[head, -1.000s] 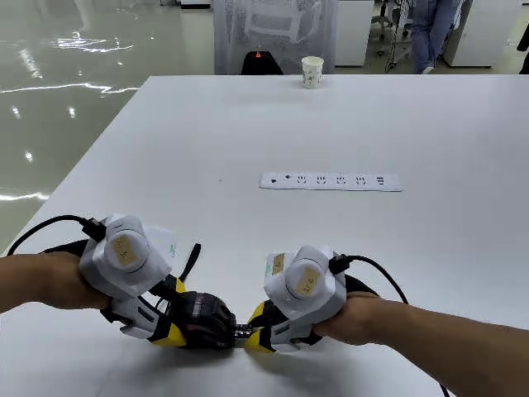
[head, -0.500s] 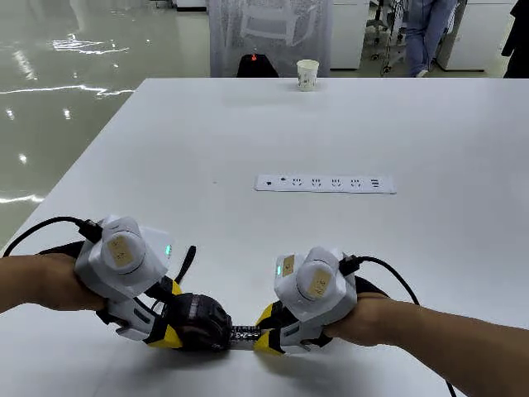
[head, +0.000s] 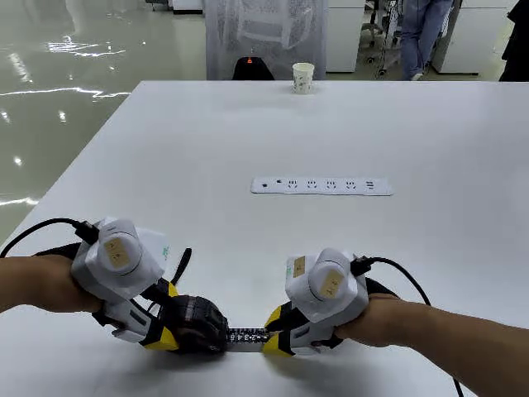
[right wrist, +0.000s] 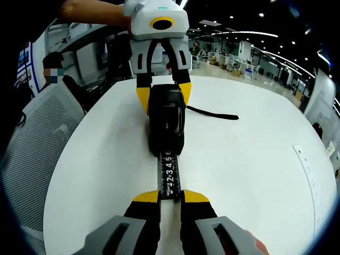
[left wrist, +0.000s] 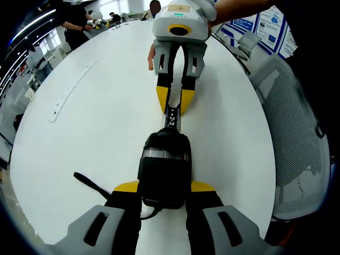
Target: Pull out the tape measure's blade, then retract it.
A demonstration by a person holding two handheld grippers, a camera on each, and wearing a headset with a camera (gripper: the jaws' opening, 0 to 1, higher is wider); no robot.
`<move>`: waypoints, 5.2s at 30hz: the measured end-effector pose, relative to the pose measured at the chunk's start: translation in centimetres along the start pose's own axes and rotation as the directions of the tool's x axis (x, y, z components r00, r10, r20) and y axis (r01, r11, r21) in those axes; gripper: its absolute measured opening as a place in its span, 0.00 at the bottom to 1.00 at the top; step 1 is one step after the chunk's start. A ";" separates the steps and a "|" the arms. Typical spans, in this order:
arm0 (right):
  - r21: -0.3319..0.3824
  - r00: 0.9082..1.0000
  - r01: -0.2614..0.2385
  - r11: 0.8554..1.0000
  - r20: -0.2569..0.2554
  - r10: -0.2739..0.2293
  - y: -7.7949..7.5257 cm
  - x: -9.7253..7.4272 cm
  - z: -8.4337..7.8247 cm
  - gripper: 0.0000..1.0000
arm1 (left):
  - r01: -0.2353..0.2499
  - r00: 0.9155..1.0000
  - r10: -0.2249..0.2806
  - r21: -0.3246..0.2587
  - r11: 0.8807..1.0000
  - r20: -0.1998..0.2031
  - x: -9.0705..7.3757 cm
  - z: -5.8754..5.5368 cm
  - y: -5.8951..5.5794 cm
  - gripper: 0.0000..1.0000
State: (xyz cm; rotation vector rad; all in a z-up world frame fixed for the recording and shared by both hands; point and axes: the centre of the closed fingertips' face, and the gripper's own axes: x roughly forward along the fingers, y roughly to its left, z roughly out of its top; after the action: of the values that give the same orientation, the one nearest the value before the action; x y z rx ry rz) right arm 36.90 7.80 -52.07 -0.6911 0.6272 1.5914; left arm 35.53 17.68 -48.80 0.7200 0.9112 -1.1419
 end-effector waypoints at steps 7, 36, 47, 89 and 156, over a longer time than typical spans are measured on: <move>0.003 1.000 0.004 1.000 -0.003 -0.004 -0.1 -0.6 -0.7 0.10 | 0.001 1.000 -0.001 -0.002 1.000 0.001 -0.1 0.2 -0.2 0.26; 0.027 0.999 0.024 0.999 -0.035 -0.023 -0.4 -3.8 -4.2 0.09 | 0.003 1.000 -0.003 -0.003 1.000 -0.003 -0.1 0.4 -0.2 0.26; 0.035 0.998 0.038 0.999 -0.050 -0.036 -0.5 -5.3 -5.8 0.09 | 0.004 1.000 -0.004 -0.005 1.000 -0.005 -0.1 0.4 -0.1 0.26; 0.079 0.987 0.109 0.991 -0.130 -0.098 -0.6 -11.2 -12.2 0.09 | 0.005 1.000 -0.005 -0.005 1.000 -0.020 0.4 -0.3 0.6 0.26; 0.096 0.978 0.090 0.991 -0.196 -0.070 0.6 -12.2 -12.4 0.27 | -0.065 0.996 0.063 -0.021 0.998 -0.055 -0.7 -1.4 -0.1 0.47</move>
State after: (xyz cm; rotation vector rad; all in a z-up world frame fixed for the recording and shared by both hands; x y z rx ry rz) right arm 38.46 -9.47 -51.44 -0.7884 0.8088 1.4174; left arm 34.97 19.11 -48.86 0.7601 0.9389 -1.0584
